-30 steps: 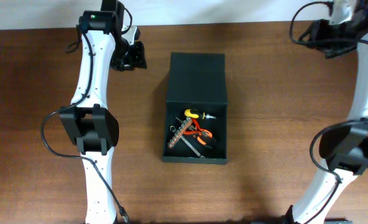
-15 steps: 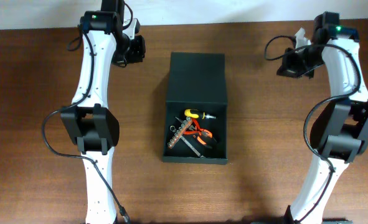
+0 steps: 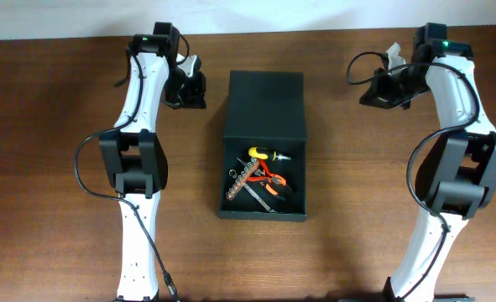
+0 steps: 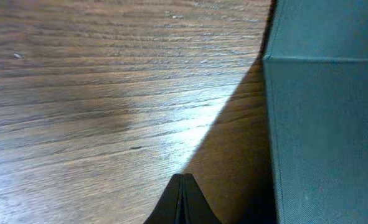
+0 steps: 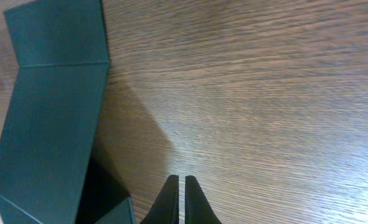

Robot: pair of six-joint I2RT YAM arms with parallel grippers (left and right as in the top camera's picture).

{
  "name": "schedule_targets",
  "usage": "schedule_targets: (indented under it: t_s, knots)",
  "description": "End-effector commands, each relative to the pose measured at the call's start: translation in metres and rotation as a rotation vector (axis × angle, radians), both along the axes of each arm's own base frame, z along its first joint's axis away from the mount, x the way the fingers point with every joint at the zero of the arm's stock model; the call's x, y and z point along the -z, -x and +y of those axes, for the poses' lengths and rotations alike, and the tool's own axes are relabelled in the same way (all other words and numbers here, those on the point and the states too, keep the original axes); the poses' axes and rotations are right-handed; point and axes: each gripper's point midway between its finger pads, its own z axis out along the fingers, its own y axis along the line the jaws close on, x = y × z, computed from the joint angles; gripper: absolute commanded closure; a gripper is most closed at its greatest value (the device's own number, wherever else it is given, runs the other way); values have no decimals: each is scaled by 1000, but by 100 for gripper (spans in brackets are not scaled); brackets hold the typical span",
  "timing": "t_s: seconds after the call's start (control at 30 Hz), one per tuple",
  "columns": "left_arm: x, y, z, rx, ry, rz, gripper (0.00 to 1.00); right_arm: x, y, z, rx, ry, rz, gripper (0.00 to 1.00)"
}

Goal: Pack container
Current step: 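Move the right gripper toward the box's right side beside the lid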

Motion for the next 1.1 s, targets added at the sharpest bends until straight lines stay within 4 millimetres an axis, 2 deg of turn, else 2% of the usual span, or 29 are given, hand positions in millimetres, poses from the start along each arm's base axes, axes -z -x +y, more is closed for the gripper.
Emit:
schedule_targets:
  t_s: [0.0,0.23,0.37,0.57,1.07]
  knots:
    - [-9,-1,-4,9,40,-15,98,3,2,19,-25,-33,14,96]
    - [-1,2,-6,9,50,13,98,15,2,42,-25,-45,57,96]
    - [6,7,-16,11,115,48,98,27,3,54,-45,-49,82,96]
    - [6,7,-24,22,163,51,98,34,6,67,-68,-68,101,96]
    - [14,19,-30,29,163,110,98,40,6,79,-78,-140,117,96]
